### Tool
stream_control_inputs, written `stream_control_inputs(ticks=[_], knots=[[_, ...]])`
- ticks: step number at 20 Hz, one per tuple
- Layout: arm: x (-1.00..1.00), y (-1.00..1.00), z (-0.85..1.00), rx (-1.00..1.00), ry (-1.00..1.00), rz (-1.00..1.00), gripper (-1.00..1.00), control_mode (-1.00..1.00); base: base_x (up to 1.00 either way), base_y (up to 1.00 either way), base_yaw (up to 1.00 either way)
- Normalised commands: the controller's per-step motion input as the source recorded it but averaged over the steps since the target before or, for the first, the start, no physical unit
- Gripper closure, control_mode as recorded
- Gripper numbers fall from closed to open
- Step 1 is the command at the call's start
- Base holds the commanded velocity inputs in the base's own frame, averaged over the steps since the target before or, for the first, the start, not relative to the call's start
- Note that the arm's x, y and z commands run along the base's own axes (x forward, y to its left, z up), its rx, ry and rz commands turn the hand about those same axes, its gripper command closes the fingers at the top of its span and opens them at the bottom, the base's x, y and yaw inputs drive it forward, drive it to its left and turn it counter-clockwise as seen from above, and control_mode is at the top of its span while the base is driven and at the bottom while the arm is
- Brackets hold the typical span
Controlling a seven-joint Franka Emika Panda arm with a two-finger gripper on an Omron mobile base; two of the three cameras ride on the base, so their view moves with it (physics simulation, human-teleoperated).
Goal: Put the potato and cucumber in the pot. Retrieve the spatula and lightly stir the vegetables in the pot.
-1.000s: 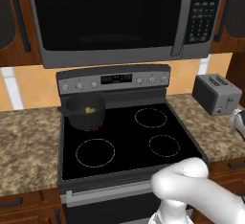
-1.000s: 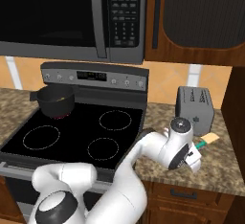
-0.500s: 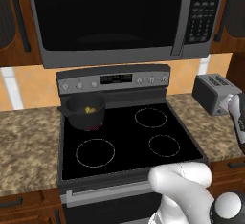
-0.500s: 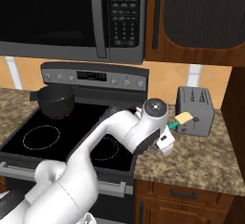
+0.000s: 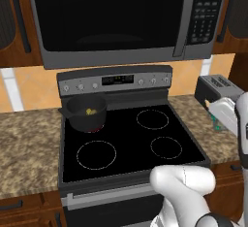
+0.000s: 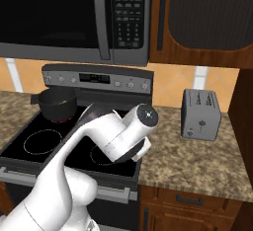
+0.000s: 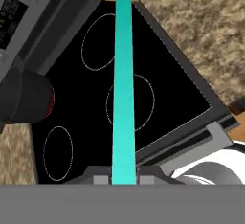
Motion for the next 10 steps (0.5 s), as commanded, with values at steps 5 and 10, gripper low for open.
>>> stream_control_inputs(ticks=[5, 10], knots=[[0.33, 0.78, 0.51, 0.37, -0.05, 0.23, 1.00, -1.00, 0.00, 0.00, 0.00], [0.43, 0.84, 0.46, 0.43, 0.07, 0.16, 1.00, -1.00, 0.00, 0.00, 0.00]])
